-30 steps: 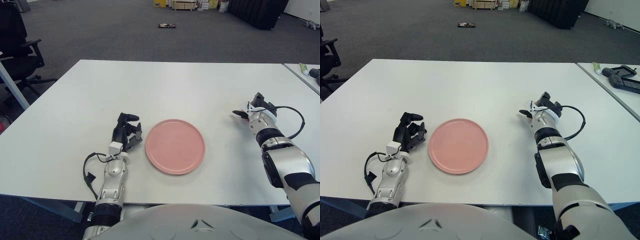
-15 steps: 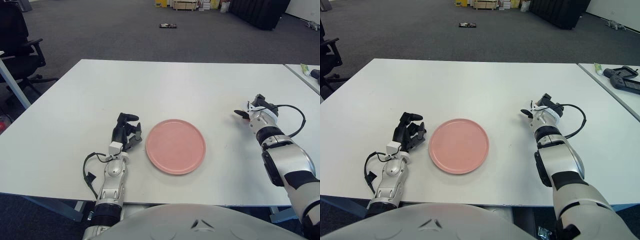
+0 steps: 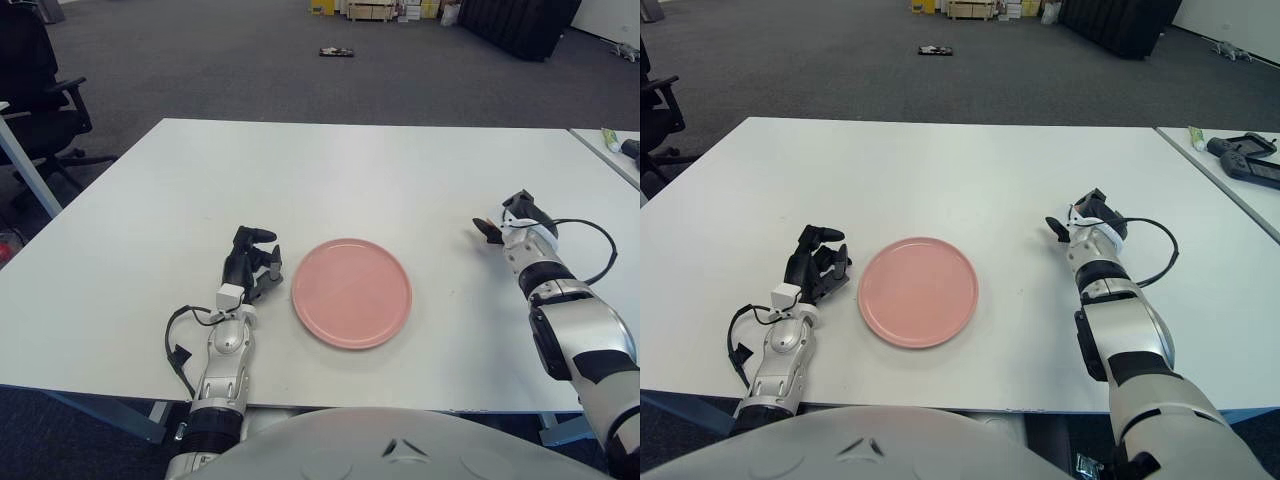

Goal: Put the apple into the plate.

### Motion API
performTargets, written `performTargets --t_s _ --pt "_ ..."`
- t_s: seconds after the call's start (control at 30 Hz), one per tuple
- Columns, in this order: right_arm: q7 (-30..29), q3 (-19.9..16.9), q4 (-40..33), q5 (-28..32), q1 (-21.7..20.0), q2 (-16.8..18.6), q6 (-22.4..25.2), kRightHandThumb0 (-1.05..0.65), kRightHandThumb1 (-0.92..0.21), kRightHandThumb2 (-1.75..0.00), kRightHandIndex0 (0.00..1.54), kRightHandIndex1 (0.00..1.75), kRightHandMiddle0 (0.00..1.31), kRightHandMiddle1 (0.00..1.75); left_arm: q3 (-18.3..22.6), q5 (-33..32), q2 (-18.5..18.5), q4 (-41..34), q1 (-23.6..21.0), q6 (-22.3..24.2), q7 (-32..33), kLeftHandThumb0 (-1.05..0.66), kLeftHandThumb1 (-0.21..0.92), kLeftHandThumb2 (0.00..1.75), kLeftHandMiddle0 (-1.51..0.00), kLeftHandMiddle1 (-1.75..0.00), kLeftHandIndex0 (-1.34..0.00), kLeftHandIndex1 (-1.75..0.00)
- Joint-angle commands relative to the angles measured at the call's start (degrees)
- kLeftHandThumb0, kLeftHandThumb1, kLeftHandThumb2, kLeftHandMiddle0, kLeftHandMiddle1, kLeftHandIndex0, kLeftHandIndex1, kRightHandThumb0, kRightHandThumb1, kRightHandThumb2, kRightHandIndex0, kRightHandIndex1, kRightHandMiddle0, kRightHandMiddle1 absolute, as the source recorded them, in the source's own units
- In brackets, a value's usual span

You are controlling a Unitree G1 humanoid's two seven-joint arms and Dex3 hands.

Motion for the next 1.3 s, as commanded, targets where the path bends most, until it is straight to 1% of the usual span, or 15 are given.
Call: performTargets --t_s 0.0,0.1,0.17,0.2,0.33,0.5,0.67,0.87,0.93,1.1,1.17,1.27 --pt "-0.55 -3.69 1.62 5.22 5.3 4.03 -1.84 -0.47 -0.34 -1.29 0.99 1.71 0.59 1.75 0.23 -0.55 0.0 0.32 0.06 1.03 -0.2 -0.37 0.72 0.81 -0.53 -1.71 -0.31 -1.75" --pt "-1.81 -6.0 2.01 7.39 6.02 4.56 -5.26 -0.48 -0.31 -1.33 1.11 1.73 0.62 1.75 0.27 -0.69 0.08 0.36 0.0 1.08 -0.36 -0.38 0.72 0.81 -0.53 -1.72 -0.32 -1.75" --pt "-1.77 -8.36 3.29 9.55 6.2 4.68 -8.77 -0.48 -0.29 -1.34 1.15 1.74 0.63 1.75 0.26 -0.67 0.16 0.41 -0.05 1.05 -0.37 -0.38 0.72 0.81 -0.53 -1.72 -0.32 -1.75" --pt "-1.72 -9.02 3.67 10.15 6.24 4.64 -9.8 -0.48 -0.29 -1.35 1.18 1.74 0.63 1.75 0.25 -0.64 0.18 0.42 -0.06 1.04 -0.35 -0.38 0.71 0.82 -0.53 -1.72 -0.32 -1.75" --pt "-2.13 -10.93 4.62 11.79 6.82 4.43 -13.4 -0.49 -0.26 -1.38 1.23 1.75 0.65 1.75 0.27 -0.5 0.2 0.48 -0.12 1.0 -0.21 -0.38 0.71 0.82 -0.53 -1.73 -0.32 -1.75" --pt "-4.21 -12.02 4.92 12.5 7.27 4.68 -17.39 -0.5 -0.24 -1.41 1.27 1.75 0.66 1.75 0.25 -0.35 0.15 0.26 -0.07 1.09 -0.04 -0.38 0.69 0.84 -0.53 -1.73 -0.33 -1.75" --pt "-6.87 -12.54 3.67 12.99 7.33 5.57 -20.05 -0.5 -0.23 -1.42 1.28 1.75 0.67 1.75 0.32 -0.29 0.19 0.2 -0.04 1.03 0.02 -0.38 0.69 0.85 -0.54 -1.73 -0.33 -1.75" --pt "-6.25 -14.4 3.97 15.12 7.44 5.75 -21.79 -0.5 -0.23 -1.42 1.29 1.75 0.68 1.75 0.44 -0.46 0.15 0.41 -0.06 0.69 -0.07 -0.38 0.69 0.84 -0.54 -1.72 -0.33 -1.75" --pt "-6.05 -15.31 3.09 16.27 7.35 5.83 -22.23 -0.5 -0.23 -1.42 1.29 1.75 0.68 1.75 0.47 -0.62 0.09 0.38 -0.03 0.72 -0.17 -0.38 0.7 0.84 -0.54 -1.72 -0.33 -1.75" --pt "-3.99 -18.04 1.78 19.93 7.5 6.54 -23.52 -0.5 -0.22 -1.43 1.29 1.75 0.68 1.75 0.44 -0.75 0.03 0.22 0.05 0.98 -0.24 -0.38 0.7 0.83 -0.53 -1.72 -0.33 -1.75" --pt "-3.25 -18.6 1.73 20.79 7.55 6.67 -23.82 -0.5 -0.22 -1.43 1.29 1.75 0.68 1.75 0.43 -0.75 0.04 0.21 0.06 0.99 -0.22 -0.38 0.7 0.83 -0.53 -1.72 -0.33 -1.75" --pt "-0.31 -21.74 1.54 24.69 7.21 7.43 -24.23 -0.5 -0.22 -1.44 1.29 1.75 0.69 1.75 0.45 -0.74 0.05 0.34 0.02 0.71 -0.21 -0.38 0.7 0.83 -0.53 -1.72 -0.32 -1.75"
